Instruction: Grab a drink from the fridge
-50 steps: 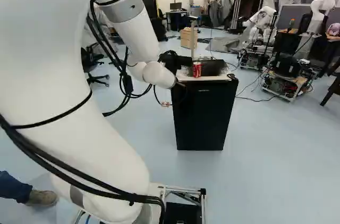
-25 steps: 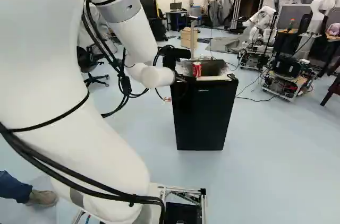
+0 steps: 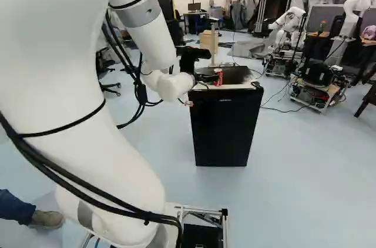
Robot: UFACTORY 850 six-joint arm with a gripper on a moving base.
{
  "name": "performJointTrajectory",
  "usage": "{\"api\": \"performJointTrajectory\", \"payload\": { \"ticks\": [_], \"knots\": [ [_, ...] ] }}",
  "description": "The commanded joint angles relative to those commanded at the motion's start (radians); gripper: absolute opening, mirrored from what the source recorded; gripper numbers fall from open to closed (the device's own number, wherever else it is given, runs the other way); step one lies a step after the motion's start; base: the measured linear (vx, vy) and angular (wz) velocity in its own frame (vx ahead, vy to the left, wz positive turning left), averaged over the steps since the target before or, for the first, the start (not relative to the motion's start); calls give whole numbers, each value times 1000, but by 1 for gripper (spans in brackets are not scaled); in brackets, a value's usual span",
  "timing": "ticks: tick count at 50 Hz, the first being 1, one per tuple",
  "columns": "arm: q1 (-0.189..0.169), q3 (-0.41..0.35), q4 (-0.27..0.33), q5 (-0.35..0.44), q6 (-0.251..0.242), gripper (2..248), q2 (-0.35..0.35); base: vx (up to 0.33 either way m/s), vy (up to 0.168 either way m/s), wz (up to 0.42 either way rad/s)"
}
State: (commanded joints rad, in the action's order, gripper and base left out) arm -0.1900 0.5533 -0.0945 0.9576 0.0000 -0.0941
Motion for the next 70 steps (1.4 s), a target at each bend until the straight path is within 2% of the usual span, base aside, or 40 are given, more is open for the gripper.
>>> {"api": "performJointTrajectory", "payload": {
  "ticks": [9,17,46,70],
  "knots": [
    [-2,16,0,84,0,247,-35,0,0,0],
    [-6,27,0,107,0,247,-64,0,0,0],
    [-15,66,0,69,0,247,-163,0,0,0],
    [-54,161,0,69,0,247,-294,0,0,0]
  ]
}}
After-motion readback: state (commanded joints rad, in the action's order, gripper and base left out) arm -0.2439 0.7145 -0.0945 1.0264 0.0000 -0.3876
